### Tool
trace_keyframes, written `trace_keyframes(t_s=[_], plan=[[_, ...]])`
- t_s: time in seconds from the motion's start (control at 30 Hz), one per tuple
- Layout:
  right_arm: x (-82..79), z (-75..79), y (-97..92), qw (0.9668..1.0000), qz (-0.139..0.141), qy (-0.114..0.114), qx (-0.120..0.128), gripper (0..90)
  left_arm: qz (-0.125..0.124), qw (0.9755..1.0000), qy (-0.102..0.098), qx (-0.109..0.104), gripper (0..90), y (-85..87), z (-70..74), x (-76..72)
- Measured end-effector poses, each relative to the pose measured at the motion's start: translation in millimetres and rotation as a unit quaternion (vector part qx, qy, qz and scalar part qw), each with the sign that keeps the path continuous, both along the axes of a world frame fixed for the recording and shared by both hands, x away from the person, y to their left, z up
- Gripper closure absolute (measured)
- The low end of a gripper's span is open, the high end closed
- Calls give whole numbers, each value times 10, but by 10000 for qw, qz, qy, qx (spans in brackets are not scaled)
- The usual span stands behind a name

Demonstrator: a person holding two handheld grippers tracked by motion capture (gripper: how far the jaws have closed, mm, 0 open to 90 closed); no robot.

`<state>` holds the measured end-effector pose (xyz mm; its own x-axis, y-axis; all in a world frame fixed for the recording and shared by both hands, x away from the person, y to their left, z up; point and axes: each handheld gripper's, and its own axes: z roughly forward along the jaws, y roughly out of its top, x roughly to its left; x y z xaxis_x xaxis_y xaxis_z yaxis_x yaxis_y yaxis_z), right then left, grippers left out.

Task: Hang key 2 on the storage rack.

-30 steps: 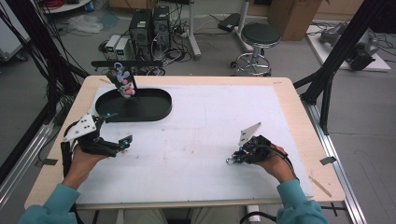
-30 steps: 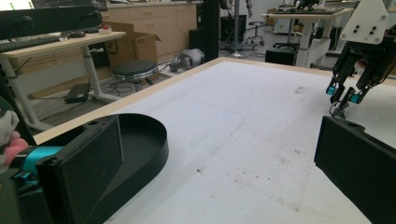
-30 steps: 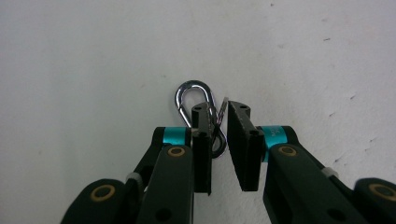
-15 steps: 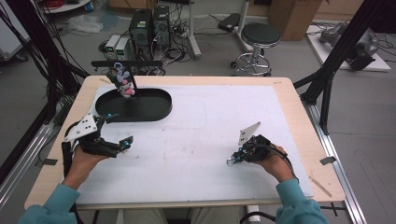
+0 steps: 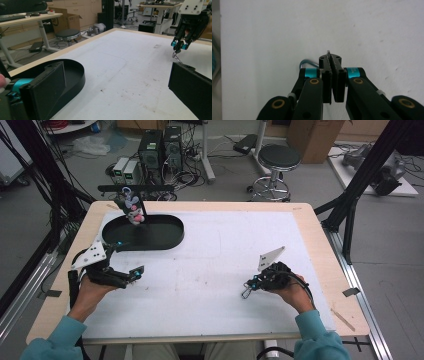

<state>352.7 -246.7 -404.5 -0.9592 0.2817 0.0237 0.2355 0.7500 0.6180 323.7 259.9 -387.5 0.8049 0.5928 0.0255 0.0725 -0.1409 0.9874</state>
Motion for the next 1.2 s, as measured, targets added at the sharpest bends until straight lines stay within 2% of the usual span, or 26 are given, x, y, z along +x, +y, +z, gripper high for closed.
trace_keyframes(t_s=[0.03,0.07,0.17,0.3,0.43,0.53,0.57,0.6,0.7,0.8,0.87,1.0,1.13,1.2], plan=[[3,11,3,9999,-37,-36,107,888,-2,10000,3,-5,17,-4,3,0],[14,35,3,9993,-9,-20,363,888,-16,10000,7,17,17,-7,8,1],[24,64,11,9985,-3,-83,538,889,-58,10000,35,49,17,-22,41,7],[40,113,25,9956,-25,-131,923,888,-151,9999,46,55,17,-52,107,28],[55,172,50,9904,-2,-164,1376,888,-307,9994,86,99,17,-96,176,59],[73,255,108,9858,116,-198,1665,888,-471,9987,158,107,17,-149,217,86],[73,255,108,9858,116,-198,1665,888,-515,9984,168,157,17,-171,235,95],[87,293,135,9837,147,-220,1776,888,-542,9982,161,185,17,-186,248,102],[109,349,164,9819,180,-239,1870,888,-670,9974,181,204,17,-268,310,126],[133,419,219,9773,257,-292,2080,888,-811,9963,235,155,17,-341,357,163],[151,466,269,9756,302,-376,2143,888,-887,9955,289,182,17,-401,385,185],[180,565,401,9710,460,-480,2295,888,-1046,9939,275,221,17,-543,431,205],[227,660,527,9661,604,-489,2463,888,-1173,9924,241,296,18,-669,465,224],[250,724,623,9623,713,-549,2565,888,-1259,9913,229,315,30,-725,479,236]])
